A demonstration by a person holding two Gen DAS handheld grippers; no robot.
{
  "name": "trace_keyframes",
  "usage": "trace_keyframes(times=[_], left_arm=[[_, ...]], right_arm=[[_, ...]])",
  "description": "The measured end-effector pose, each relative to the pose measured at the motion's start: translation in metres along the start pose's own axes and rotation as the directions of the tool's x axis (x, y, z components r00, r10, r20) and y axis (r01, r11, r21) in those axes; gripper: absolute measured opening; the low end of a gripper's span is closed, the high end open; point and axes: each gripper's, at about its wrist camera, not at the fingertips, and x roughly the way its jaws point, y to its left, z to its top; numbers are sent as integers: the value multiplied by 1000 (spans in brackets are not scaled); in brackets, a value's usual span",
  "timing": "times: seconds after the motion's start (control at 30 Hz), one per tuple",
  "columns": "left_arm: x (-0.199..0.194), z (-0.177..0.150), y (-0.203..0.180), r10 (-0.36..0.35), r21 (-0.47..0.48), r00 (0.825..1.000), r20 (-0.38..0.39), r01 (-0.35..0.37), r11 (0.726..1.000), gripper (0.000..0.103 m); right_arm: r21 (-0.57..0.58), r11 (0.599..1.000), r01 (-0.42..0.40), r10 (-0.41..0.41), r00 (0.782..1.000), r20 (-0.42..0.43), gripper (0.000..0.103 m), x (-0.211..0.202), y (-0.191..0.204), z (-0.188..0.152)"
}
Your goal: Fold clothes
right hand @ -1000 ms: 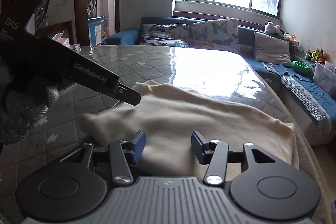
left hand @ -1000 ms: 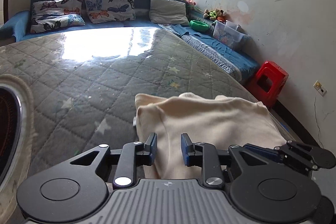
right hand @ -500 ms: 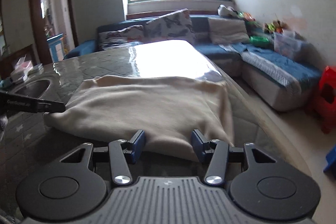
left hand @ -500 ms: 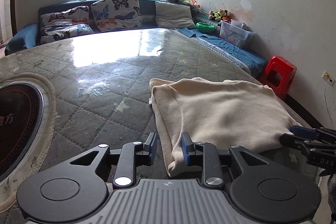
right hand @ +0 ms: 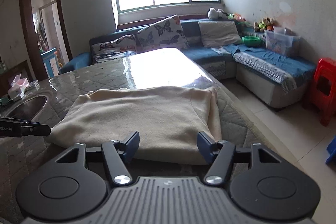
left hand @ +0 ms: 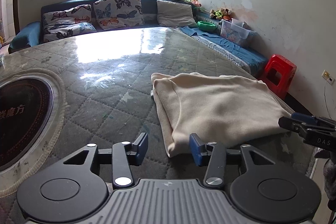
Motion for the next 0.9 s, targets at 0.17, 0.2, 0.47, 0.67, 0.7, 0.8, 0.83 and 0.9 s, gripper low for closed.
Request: trace_keyframes(times=[0.17, 0.2, 0.47, 0.67, 0.7, 0.8, 0.83, 0.9], left_arm=[[-5, -11, -2, 21, 1, 1000, -16, -21, 1000, 60], [-6, -13, -2, 24, -2, 1000, -20, -24, 1000, 61], [-16, -28, -3, 48, 2, 999, -19, -48, 999, 81], [-26, -36, -5, 45, 16, 999, 7, -45, 999, 99], [-27, -37, -5, 46, 19, 999, 10, -46, 999, 101], [-30, -41, -6, 44, 22, 999, 14, -44, 999, 103], [-31, -42, -6, 42, 21, 999, 14, -43, 999, 103], [-32, -45, -7, 45, 22, 999, 15, -45, 999, 103]], right_arm=[[-26, 1000, 13, -13, 1000, 9, 83, -8, 14, -4], [-30, 999, 15, -14, 1000, 9, 84, -8, 16, -5], [-21, 1000, 19, -19, 1000, 12, 97, -20, 32, -16], [-32, 999, 36, -35, 999, 26, 103, -26, 43, -22], [-32, 999, 39, -38, 999, 28, 103, -27, 44, -22], [-30, 998, 49, -48, 998, 31, 103, -30, 47, -23], [-28, 998, 53, -53, 998, 31, 103, -30, 49, -23], [-29, 998, 58, -57, 998, 32, 103, -32, 51, -24]])
